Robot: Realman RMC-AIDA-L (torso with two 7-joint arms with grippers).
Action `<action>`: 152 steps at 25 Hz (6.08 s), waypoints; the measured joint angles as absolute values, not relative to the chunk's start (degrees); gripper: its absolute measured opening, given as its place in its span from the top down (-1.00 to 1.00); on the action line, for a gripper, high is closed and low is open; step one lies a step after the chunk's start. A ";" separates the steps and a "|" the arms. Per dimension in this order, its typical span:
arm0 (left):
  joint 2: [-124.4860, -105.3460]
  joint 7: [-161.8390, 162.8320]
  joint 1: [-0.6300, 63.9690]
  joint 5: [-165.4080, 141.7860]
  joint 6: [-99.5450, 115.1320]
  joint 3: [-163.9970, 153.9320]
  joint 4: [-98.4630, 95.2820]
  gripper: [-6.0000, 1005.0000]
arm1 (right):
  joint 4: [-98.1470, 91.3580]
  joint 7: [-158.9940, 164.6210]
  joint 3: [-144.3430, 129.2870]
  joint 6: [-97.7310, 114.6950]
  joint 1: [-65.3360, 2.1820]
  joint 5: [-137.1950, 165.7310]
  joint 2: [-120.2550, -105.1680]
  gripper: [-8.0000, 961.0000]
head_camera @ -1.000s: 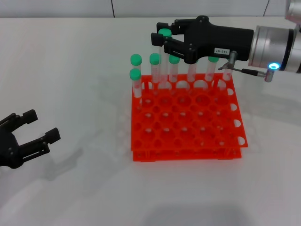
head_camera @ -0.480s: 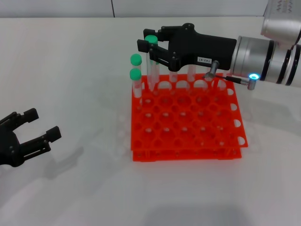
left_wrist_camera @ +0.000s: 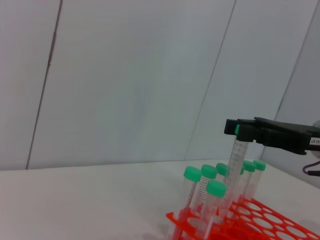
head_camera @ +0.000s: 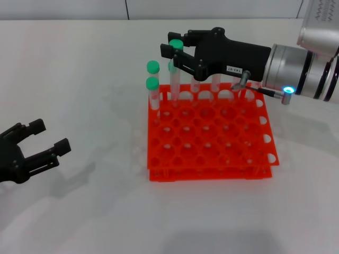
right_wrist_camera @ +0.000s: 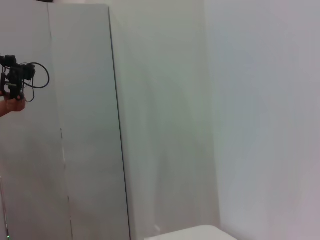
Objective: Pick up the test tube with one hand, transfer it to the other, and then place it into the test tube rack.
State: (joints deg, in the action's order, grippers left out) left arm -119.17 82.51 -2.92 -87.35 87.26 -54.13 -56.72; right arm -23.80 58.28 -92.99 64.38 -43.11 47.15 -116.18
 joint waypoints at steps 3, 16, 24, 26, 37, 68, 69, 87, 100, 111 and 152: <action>-119.17 82.19 -2.57 -87.36 87.30 -54.12 -56.45 -0.78 | -23.80 58.27 -93.46 64.30 -42.94 47.15 -116.18 0.44; -119.17 81.99 -1.58 -87.36 87.21 -54.14 -55.96 -0.78 | -24.03 57.38 -94.78 62.77 -42.80 46.70 -116.18 0.44; -119.17 81.89 -1.44 -87.36 86.86 -54.14 -55.93 -0.78 | -24.33 57.38 -96.33 61.44 -43.01 46.13 -116.18 0.44; -119.17 81.63 -1.23 -87.36 86.82 -54.13 -55.47 -0.78 | -24.37 57.27 -97.17 60.93 -43.14 45.28 -116.18 0.44; -119.08 80.41 -0.07 -87.36 87.08 -52.77 -53.28 -0.78 | -24.44 56.55 -98.82 60.26 -43.25 44.14 -116.18 0.44; -119.08 80.42 0.65 -87.45 86.83 -52.73 -53.20 -0.78 | -24.30 51.41 -106.36 58.30 -42.00 35.81 -116.18 0.44; -119.08 80.42 0.65 -87.45 86.83 -52.73 -53.20 -0.78 | -24.37 51.39 -106.59 58.05 -42.00 35.69 -116.18 0.44; -119.08 80.42 0.70 -88.07 86.74 -52.73 -53.00 -0.78 | -24.44 51.84 -107.73 56.30 -41.97 35.59 -116.18 0.44; -119.08 80.42 0.59 -88.07 87.05 -52.73 -53.00 -0.78 | -24.44 52.56 -108.65 56.27 -41.92 35.59 -116.18 0.35; -119.08 80.17 0.39 -88.05 87.19 -52.73 -52.99 -0.78 | -24.94 53.54 -108.23 56.48 -41.88 35.60 -116.18 0.10; -116.10 83.81 8.66 -101.69 99.79 -45.17 -49.56 -0.78 | -29.94 70.61 -81.16 82.22 -27.02 72.30 -109.28 -0.78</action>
